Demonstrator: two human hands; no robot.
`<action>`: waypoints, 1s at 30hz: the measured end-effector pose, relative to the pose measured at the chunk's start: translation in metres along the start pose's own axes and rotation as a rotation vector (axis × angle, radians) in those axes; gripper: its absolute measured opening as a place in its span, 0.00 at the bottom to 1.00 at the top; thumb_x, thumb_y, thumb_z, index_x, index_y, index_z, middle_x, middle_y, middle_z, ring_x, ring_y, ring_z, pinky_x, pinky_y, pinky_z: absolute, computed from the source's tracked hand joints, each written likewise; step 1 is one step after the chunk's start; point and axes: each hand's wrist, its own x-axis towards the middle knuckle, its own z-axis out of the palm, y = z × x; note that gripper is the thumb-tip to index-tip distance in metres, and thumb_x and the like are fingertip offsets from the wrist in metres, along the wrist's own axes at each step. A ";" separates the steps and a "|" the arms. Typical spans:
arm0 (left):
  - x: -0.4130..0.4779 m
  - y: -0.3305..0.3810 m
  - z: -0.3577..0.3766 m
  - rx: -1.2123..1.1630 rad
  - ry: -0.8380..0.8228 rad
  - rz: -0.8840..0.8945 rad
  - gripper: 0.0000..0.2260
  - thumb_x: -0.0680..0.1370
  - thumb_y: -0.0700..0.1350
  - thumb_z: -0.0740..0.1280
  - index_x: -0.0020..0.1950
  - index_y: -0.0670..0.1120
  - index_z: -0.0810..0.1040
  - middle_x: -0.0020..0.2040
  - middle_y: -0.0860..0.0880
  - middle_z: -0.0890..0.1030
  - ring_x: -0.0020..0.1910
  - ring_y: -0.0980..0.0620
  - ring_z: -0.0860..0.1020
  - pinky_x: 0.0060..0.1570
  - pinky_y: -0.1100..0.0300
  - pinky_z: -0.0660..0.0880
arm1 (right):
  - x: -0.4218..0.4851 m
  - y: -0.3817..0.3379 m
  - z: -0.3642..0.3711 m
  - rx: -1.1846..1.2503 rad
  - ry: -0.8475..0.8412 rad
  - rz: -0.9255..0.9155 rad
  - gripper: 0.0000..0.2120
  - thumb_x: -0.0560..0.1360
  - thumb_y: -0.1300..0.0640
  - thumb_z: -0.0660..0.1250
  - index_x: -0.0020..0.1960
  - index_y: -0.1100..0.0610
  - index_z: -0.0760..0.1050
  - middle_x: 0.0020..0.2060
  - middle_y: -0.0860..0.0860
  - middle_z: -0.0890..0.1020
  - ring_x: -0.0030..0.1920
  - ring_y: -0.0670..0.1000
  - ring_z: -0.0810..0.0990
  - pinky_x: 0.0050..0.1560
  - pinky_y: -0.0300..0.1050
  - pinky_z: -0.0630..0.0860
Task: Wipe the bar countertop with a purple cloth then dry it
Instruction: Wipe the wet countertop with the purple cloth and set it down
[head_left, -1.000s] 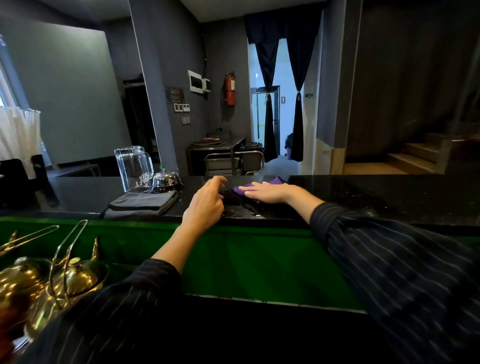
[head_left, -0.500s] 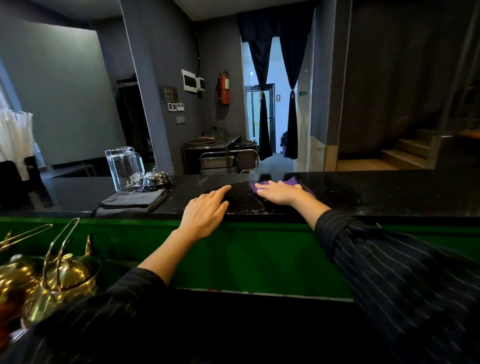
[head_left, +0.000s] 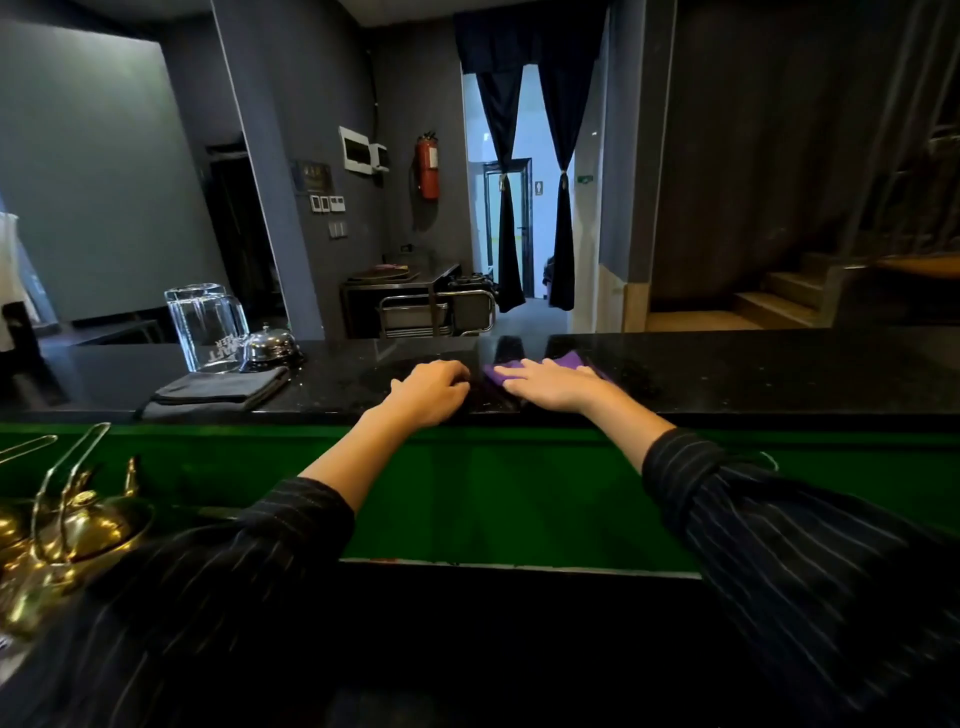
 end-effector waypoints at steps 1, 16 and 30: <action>0.001 0.008 0.005 0.009 -0.023 0.002 0.17 0.79 0.49 0.57 0.67 0.51 0.72 0.70 0.47 0.73 0.69 0.43 0.69 0.68 0.35 0.61 | -0.002 0.015 -0.003 0.008 0.003 0.051 0.26 0.81 0.38 0.42 0.78 0.39 0.48 0.80 0.49 0.48 0.79 0.57 0.48 0.74 0.65 0.43; 0.013 0.041 0.032 0.150 -0.084 -0.102 0.22 0.82 0.53 0.48 0.76 0.55 0.58 0.78 0.52 0.57 0.77 0.49 0.56 0.72 0.37 0.48 | 0.003 0.088 -0.015 -0.021 -0.069 -0.117 0.24 0.82 0.39 0.45 0.77 0.36 0.48 0.80 0.47 0.48 0.79 0.56 0.47 0.73 0.68 0.42; 0.013 0.051 0.029 0.188 -0.101 -0.165 0.22 0.82 0.54 0.49 0.76 0.57 0.56 0.78 0.55 0.56 0.77 0.51 0.55 0.73 0.38 0.48 | 0.043 0.032 -0.008 -0.017 -0.062 -0.134 0.27 0.81 0.38 0.43 0.79 0.42 0.46 0.80 0.51 0.46 0.79 0.57 0.45 0.74 0.67 0.40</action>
